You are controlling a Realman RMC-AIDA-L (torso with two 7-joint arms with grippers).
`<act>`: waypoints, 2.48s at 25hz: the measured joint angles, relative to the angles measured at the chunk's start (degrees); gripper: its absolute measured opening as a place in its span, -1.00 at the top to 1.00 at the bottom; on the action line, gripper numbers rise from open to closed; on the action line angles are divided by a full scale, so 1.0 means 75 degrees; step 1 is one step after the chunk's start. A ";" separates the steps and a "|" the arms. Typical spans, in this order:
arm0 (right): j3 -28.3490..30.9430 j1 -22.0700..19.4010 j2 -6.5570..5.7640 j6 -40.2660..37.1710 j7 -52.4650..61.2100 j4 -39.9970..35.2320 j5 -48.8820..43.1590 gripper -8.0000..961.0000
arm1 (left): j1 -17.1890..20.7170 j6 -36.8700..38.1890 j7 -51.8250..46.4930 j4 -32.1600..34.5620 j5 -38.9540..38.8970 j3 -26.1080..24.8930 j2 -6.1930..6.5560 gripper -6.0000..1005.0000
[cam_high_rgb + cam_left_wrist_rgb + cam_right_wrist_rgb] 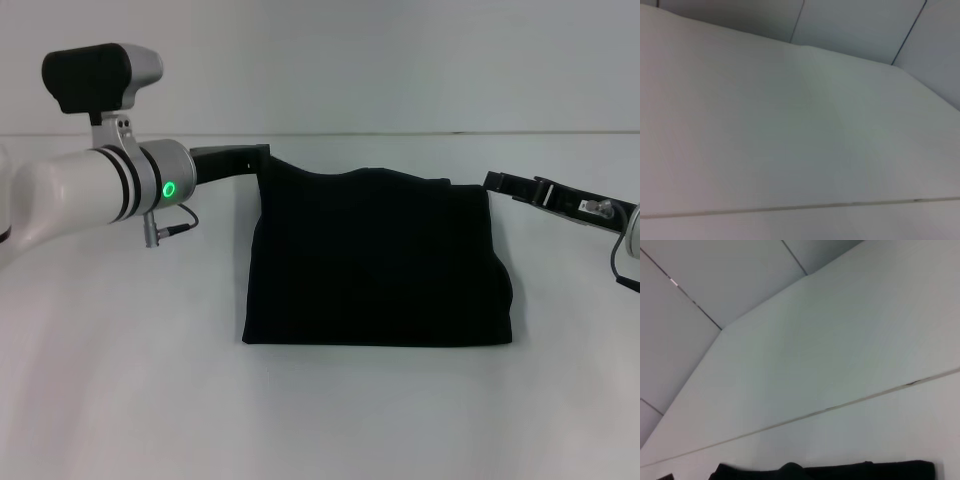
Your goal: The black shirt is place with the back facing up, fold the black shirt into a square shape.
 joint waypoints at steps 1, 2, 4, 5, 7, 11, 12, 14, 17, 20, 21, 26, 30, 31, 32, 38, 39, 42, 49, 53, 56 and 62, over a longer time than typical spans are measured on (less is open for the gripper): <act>0.0000 0.0000 0.0000 -0.0020 -0.0009 0.0000 0.0001 -0.34 | -0.0007 -0.0011 -0.0002 -0.0007 0.0000 -0.0006 0.0017 0.99; 0.0000 -0.0001 0.0000 -0.0039 -0.0013 -0.0003 0.0002 -0.34 | -0.0007 -0.0015 -0.0004 -0.0006 0.0000 -0.0018 0.0025 0.99; 0.0000 0.0001 -0.0001 -0.0053 -0.0015 -0.0017 0.0002 -0.34 | -0.0006 -0.0019 -0.0006 0.0001 0.0000 -0.0032 0.0035 0.99; 0.0000 0.0004 0.0000 -0.0056 -0.0015 -0.0029 0.0002 -0.34 | 0.0003 -0.0040 -0.0004 0.0007 0.0000 -0.0037 0.0041 0.98; 0.0000 0.0005 -0.0001 -0.0062 -0.0016 -0.0043 0.0004 -0.33 | 0.0019 -0.0105 -0.0002 0.0009 0.0000 -0.0042 0.0050 0.97; 0.0000 0.0009 -0.0001 -0.0063 -0.0016 -0.0051 0.0008 -0.33 | 0.0044 -0.0153 0.0003 0.0009 0.0000 -0.0044 0.0075 0.95; 0.0000 0.0012 -0.0001 -0.0063 -0.0016 -0.0051 0.0008 -0.33 | 0.0044 -0.0153 0.0003 0.0009 0.0000 -0.0046 0.0078 0.94; 0.0001 0.0023 -0.0001 -0.0063 -0.0016 -0.0051 0.0007 -0.33 | 0.0046 -0.0154 0.0004 0.0018 0.0000 -0.0051 0.0079 0.93; -0.0025 0.0040 -0.0041 -0.0145 -0.0016 -0.0059 -0.0016 -0.33 | 0.0053 -0.0066 -0.0027 0.0113 0.0000 -0.0056 0.0102 0.92; -0.0054 0.0052 -0.0181 -0.0466 -0.0018 -0.0087 -0.0050 -0.33 | 0.0189 0.0127 -0.0075 0.0368 0.0000 -0.0059 0.0185 0.90; -0.0058 0.0051 -0.0223 -0.0606 -0.0024 -0.0114 -0.0060 -0.33 | 0.0258 0.0163 -0.0128 0.0473 0.0000 -0.0060 0.0221 0.89; -0.0011 -0.0116 -0.0405 -0.1508 -0.0282 -0.0620 -0.0059 -0.32 | 0.0884 0.1119 -0.0760 0.1440 0.0000 -0.0231 0.0453 0.76; -0.0012 -0.0307 -0.0429 -0.2480 -0.0913 -0.1126 -0.0055 -0.31 | 0.1392 0.3669 -0.0597 0.2375 0.0001 -0.0896 0.0449 0.60; -0.0013 -0.0338 -0.0429 -0.2691 -0.1107 -0.1227 -0.0057 -0.31 | 0.1447 0.4522 -0.0385 0.2526 -0.0001 -0.1101 0.0448 0.56; -0.0018 -0.0363 -0.0430 -0.2875 -0.1278 -0.1331 -0.0056 -0.31 | 0.1456 0.4961 -0.0276 0.2553 -0.0006 -0.1177 0.0451 0.52; -0.0084 -0.0208 -0.0395 -0.3122 -0.1373 -0.1650 -0.0603 -0.31 | 0.1448 0.6563 0.0724 0.2527 0.0011 -0.0817 0.0365 0.12; -0.0085 -0.0142 -0.0369 -0.3125 -0.1373 -0.1695 -0.0798 -0.31 | 0.1457 0.6435 0.0773 0.2523 0.0017 -0.0667 0.0327 0.04; -0.0085 0.0069 -0.0273 -0.3137 -0.1361 -0.1759 -0.1389 -0.33 | 0.1467 0.6004 0.0810 0.2505 0.0086 -0.0234 0.0203 -0.50; -0.0082 0.0369 -0.0047 -0.2805 -0.1286 -0.1729 -0.2238 -0.54 | 0.1414 0.5632 0.0831 0.2383 0.0168 0.0339 0.0126 -0.92; -0.0081 0.0376 0.0052 -0.2469 -0.1343 -0.1711 -0.2304 -0.84 | 0.1406 0.5302 0.1033 0.2334 0.0185 0.0554 0.0053 -0.92; -0.0081 0.0367 0.0073 -0.2429 -0.1358 -0.1711 -0.2328 -0.90 | 0.1406 0.5128 0.1103 0.2306 0.0209 0.0715 0.0041 -0.91; -0.0161 0.0284 -0.0055 -0.2832 -0.1440 -0.1762 -0.2361 -0.93 | 0.1408 0.5185 0.1084 0.2349 0.0616 0.0783 0.0097 -0.90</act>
